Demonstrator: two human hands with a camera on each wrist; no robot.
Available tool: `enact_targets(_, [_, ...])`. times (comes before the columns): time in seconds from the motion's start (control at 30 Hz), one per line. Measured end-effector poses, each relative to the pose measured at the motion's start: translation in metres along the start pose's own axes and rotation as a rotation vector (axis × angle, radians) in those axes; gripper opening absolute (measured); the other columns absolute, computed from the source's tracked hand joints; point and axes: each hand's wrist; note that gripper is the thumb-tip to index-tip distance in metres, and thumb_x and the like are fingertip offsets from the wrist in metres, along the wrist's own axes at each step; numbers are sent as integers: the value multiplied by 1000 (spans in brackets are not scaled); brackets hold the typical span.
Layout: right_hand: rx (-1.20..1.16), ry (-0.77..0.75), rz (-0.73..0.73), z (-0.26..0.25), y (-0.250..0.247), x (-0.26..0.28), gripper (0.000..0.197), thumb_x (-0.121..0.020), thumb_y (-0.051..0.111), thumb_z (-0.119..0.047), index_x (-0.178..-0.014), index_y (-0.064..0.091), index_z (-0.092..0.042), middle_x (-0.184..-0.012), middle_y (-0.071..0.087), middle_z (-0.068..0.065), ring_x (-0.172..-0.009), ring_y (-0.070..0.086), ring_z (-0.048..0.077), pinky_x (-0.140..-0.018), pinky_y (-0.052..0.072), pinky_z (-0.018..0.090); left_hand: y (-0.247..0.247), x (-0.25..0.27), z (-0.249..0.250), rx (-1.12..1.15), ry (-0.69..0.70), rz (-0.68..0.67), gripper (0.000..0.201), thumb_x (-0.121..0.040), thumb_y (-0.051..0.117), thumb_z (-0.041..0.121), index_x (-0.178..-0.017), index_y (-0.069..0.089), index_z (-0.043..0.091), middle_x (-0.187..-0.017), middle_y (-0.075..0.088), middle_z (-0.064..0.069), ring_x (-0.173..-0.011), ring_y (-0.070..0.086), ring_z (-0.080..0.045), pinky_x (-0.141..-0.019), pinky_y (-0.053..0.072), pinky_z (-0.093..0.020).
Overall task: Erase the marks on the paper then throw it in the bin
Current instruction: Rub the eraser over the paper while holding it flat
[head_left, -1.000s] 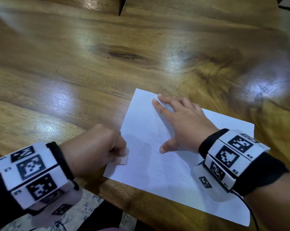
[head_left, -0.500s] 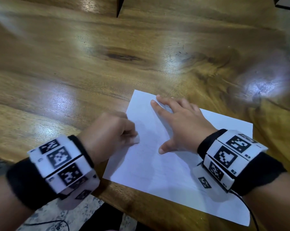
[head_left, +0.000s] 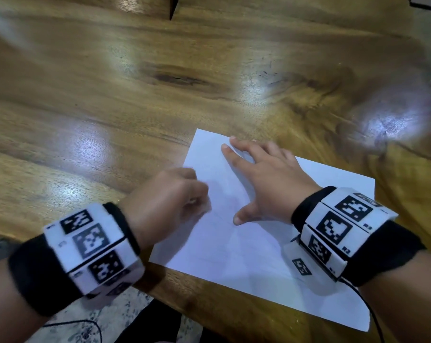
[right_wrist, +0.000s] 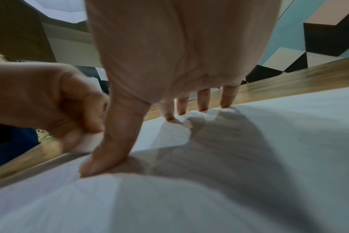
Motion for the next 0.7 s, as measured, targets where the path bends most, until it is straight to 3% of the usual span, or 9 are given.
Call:
enact_targets(0.07, [2,-1,-2,0,0,0,122,-60,71,-64,-148,-8,-33,-156,-10,-14,-140,2,18,-113,10,36,6,21,-1,40,2,-184,18,-73,60,32,-61,56,19,-60,38,14,-52,37,4,-53,27,-9])
enact_targets(0.13, [3,0,0,0,1,0,122,-60,71,-63,-148,-8,-33,-156,-10,-14,-140,2,18,-113,10,36,8,30,-3,58,-8,-244,12,-71,62,31,-67,58,20,-60,39,19,-52,39,7,-55,29,-3])
enact_targets(0.3, [2,4,-6,-1,0,1,122,-60,72,-63,-148,-7,-33,-156,-10,-13,-140,2,19,-113,11,38,-5,-1,-7,-20,-54,64,20,-70,61,29,-56,60,14,-58,48,3,-50,42,-6,-52,31,-20])
enact_targets(0.37, [7,2,-5,-1,-1,1,121,-60,72,-63,-148,-7,-33,-156,-10,-13,-140,2,19,-112,12,38,-4,6,-7,1,-29,4,18,-71,60,28,-57,56,18,-59,46,5,-52,43,-7,-52,29,-18])
enact_targets(0.5, [13,7,-8,-1,-1,1,121,-61,72,-63,-148,-7,-33,-155,-10,-13,-139,4,19,-112,13,37,6,36,-7,64,-12,-211,29,-72,49,45,-64,60,18,-63,45,12,-58,45,-1,-55,32,-11])
enact_targets(0.63, [9,7,-9,-2,-1,1,121,-61,72,-63,-148,-7,-33,-156,-10,-13,-139,4,19,-113,12,38,3,26,-9,47,-15,-47,22,-71,60,36,-59,62,18,-61,51,6,-57,48,-5,-53,33,-14])
enact_targets(0.7, [7,7,-12,-2,-1,1,121,-61,72,-62,-148,-7,-33,-156,-10,-13,-139,3,19,-113,12,38,5,32,-7,70,-11,-99,21,-74,58,35,-62,60,18,-64,50,8,-59,47,-2,-55,36,-16])
Point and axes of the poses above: each hand's wrist, its own x-axis away from the middle knuckle, its own y-axis out of the palm, z = x × y
